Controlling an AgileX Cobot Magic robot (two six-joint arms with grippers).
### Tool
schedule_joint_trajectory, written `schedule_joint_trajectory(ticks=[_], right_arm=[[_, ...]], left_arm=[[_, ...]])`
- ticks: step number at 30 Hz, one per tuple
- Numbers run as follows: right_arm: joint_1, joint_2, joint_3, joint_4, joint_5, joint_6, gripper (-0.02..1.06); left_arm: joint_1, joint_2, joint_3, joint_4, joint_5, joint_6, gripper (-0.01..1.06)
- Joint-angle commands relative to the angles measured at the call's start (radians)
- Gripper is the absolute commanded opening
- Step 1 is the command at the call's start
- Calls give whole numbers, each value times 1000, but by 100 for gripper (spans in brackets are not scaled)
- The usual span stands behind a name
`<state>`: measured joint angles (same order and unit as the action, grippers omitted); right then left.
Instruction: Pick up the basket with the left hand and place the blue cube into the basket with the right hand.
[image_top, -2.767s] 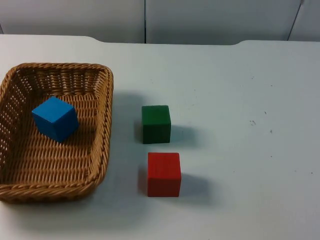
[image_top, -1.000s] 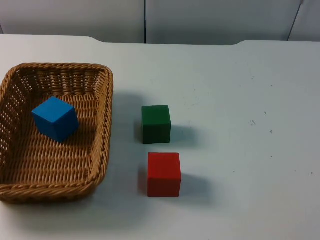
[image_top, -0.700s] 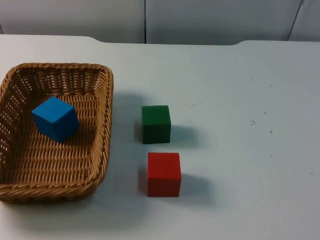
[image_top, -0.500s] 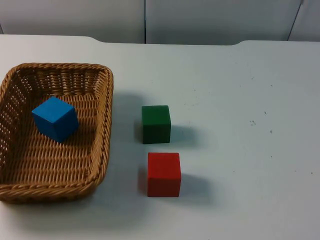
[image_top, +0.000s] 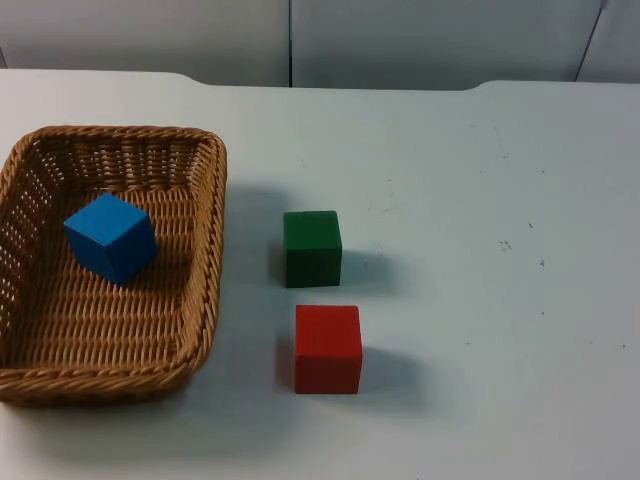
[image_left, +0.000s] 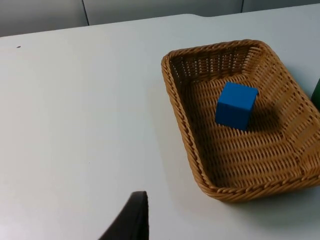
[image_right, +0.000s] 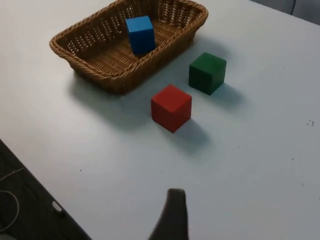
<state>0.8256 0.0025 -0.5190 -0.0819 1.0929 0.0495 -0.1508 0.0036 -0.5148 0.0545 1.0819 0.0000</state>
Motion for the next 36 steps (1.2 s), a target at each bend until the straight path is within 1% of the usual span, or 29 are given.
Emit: schedule_joint_trajectory(ticks=[1,12,13,14,15,16,17,18,36], right_arm=[[-2,-2,8,5,-15,-16,73],[-2,-2,12,5,-15,-16,74],[-2,-2,12,5,-15,-16,76],[-2,-2,12,5,-15,-16,81],[-2,-2,12,5,-15,-16,81],[-2,-2,12,5,-15,-16,89],[-2,-2,12,5,-15,-16,101],[-2,-2,12,5,-15,-16,105],[-2,-2,12,5,-15,-16,105]], left_arm=[[-4,-4,2,0,-4,-8,105],[-4,-4,2,0,-4,-8,105],[-4,-4,2,0,-4,-8,105],[-4,-4,2,0,-4,-8,105],[-4,-4,2,0,-4,-8,105],[-4,-4,2,0,-4,-8,105],[-4,-4,2,0,-4,-8,105],[-4,-4,2,0,-4,-8,105],[-4,-4,2,0,-4,-8,105]])
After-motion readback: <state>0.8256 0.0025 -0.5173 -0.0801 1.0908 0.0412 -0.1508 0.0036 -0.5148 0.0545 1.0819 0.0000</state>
